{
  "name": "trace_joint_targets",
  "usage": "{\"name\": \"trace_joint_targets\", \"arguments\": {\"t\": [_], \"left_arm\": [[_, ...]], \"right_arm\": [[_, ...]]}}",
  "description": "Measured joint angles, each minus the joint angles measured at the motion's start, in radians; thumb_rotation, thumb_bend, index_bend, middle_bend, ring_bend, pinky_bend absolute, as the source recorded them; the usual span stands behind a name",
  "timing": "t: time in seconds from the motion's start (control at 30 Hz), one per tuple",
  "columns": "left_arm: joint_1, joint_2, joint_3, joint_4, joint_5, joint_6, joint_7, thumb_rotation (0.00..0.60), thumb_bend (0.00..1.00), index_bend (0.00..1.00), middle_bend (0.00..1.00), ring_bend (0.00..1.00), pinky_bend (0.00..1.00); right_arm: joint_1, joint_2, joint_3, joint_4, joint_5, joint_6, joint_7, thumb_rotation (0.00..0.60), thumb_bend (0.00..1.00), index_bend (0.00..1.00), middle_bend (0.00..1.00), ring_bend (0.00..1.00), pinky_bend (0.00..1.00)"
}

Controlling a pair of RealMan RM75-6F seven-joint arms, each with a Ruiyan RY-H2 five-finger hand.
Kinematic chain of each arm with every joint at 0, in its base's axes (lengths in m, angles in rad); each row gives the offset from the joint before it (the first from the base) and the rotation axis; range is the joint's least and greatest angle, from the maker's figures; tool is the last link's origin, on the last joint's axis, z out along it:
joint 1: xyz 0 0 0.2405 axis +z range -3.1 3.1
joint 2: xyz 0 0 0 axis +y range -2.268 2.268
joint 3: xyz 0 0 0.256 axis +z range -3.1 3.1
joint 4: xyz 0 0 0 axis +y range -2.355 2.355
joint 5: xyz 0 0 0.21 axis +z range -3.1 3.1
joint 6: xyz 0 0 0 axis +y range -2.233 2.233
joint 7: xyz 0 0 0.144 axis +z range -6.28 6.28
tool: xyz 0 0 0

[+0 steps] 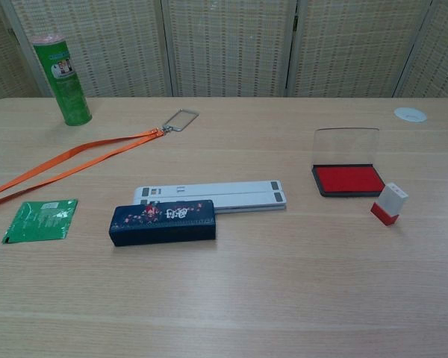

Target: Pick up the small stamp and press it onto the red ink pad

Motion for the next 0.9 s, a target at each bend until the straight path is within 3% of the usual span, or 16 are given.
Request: {"name": "trace_joint_targets", "arguments": {"t": [0.57,0.73,0.9], "left_arm": [[-0.007,-0.003,0.004,0.003,0.005,-0.013,0.001,0.600,0.20,0.06,0.02,0.05,0.26],[-0.009,0.001,-0.005,0.002,-0.018,-0.022,-0.007,0.600,0.20,0.06,0.02,0.05,0.26],[-0.011,0.004,-0.005,-0.001,-0.028,-0.036,-0.017,0.600,0.20,0.06,0.02,0.05,0.26]], "right_arm": [[0.015,-0.005,-0.004,0.006,0.012,-0.042,0.001,0.600,0.18,0.03,0.04,0.06,0.09],[0.075,-0.009,-0.002,0.033,-0.004,-0.139,0.050,0.600,0.17,0.03,0.04,0.05,0.07],[0.203,-0.015,0.024,0.101,-0.020,-0.293,0.123,0.600,0.18,0.06,0.04,0.02,0.05]]}}
